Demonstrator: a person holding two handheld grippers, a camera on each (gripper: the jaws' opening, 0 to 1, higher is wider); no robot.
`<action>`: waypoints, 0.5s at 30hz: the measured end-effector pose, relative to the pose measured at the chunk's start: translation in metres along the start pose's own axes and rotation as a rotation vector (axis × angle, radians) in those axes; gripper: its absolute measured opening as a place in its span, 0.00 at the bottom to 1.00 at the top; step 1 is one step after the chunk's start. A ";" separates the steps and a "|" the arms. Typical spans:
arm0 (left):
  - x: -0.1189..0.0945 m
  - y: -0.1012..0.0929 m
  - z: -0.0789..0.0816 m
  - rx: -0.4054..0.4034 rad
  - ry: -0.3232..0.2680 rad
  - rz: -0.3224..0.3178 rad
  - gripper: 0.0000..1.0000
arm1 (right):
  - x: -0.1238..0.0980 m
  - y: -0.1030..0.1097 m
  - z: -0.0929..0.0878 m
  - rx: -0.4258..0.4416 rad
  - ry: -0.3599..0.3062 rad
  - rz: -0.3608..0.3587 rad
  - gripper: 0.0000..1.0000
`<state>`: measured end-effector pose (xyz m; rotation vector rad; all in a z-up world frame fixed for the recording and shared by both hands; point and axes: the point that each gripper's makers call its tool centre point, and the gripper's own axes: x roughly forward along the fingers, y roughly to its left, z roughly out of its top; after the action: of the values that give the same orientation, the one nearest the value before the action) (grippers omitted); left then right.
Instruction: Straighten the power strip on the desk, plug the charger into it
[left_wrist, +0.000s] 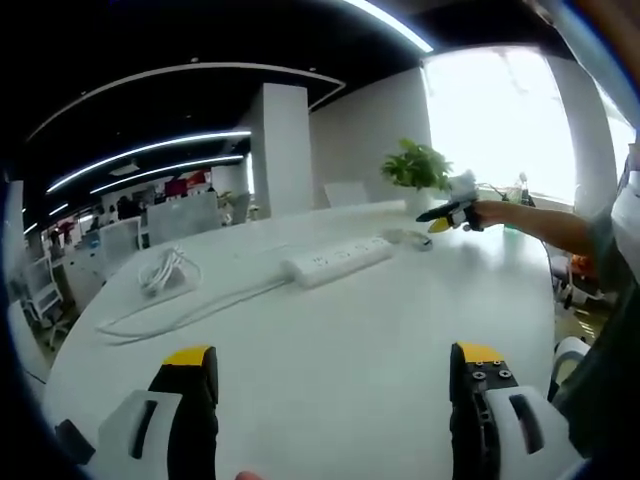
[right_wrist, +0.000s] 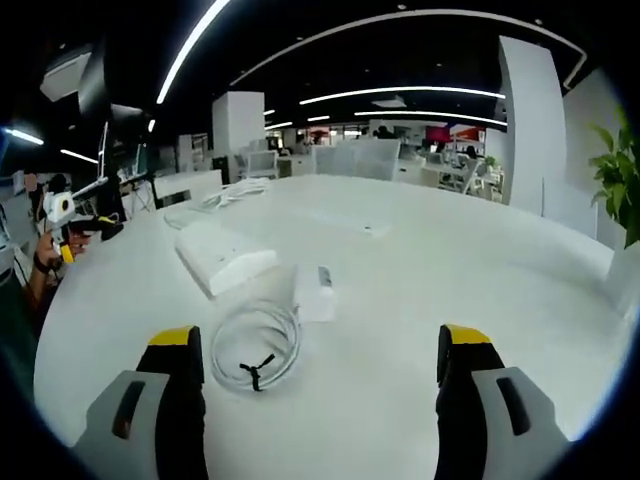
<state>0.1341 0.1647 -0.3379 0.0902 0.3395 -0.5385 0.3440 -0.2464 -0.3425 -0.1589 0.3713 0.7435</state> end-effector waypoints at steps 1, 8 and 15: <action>0.000 0.001 0.000 -0.001 0.001 0.001 0.99 | 0.002 0.000 0.001 0.002 0.000 0.002 0.96; 0.002 0.003 -0.002 -0.006 0.003 0.004 0.99 | 0.013 0.004 0.003 0.002 0.000 0.011 0.93; 0.002 0.006 -0.003 -0.011 0.006 0.009 0.99 | 0.024 0.008 0.007 -0.001 -0.007 0.026 0.90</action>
<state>0.1381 0.1696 -0.3419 0.0829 0.3471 -0.5274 0.3568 -0.2233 -0.3456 -0.1529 0.3667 0.7701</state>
